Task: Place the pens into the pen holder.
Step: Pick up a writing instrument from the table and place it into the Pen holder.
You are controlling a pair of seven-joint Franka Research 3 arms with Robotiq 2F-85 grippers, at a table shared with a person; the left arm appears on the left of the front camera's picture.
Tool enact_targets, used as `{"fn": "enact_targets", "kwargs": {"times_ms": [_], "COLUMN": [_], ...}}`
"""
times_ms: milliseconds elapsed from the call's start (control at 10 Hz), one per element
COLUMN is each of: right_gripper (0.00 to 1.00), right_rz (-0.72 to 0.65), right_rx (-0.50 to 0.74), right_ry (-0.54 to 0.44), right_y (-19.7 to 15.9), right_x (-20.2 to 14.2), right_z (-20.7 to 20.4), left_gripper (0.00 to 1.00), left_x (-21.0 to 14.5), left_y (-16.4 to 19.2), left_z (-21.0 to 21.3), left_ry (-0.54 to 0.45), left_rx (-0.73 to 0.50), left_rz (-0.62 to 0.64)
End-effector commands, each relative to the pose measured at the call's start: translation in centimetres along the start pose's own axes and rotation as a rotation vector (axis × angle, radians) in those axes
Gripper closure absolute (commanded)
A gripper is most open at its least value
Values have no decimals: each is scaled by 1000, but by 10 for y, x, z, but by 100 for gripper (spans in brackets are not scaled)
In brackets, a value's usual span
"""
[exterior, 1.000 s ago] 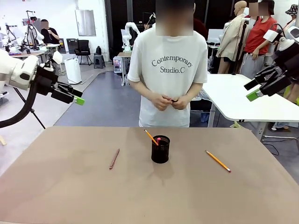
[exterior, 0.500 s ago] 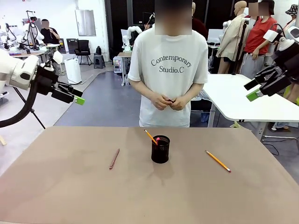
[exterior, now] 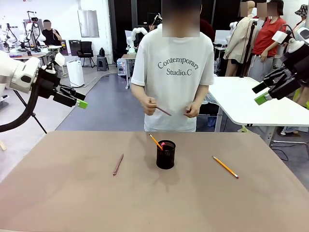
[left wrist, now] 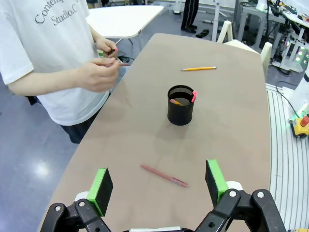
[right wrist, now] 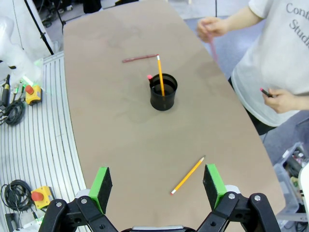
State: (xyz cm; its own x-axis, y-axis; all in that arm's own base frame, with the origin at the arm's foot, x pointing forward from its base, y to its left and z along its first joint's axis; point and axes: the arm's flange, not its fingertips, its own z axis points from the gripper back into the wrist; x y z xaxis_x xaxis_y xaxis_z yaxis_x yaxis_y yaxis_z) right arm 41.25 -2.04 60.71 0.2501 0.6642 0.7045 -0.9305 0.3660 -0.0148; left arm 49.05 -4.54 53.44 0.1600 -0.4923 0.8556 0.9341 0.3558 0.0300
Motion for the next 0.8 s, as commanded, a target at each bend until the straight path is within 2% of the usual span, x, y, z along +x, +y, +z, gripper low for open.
{"fn": "enact_targets", "kwargs": {"times_ms": [0, 700], "right_gripper": [0, 0], "right_rz": [0, 0], "right_rx": [-3, -3], "right_ry": [-2, -2], "right_y": [0, 0], "right_x": [0, 0], "right_z": [1, 1], "left_gripper": [0, 0], "left_x": [3, 3], "left_y": [1, 1], "left_z": [0, 0], "left_ry": [0, 0], "left_rx": [2, 2], "left_rz": [-3, -3]}}
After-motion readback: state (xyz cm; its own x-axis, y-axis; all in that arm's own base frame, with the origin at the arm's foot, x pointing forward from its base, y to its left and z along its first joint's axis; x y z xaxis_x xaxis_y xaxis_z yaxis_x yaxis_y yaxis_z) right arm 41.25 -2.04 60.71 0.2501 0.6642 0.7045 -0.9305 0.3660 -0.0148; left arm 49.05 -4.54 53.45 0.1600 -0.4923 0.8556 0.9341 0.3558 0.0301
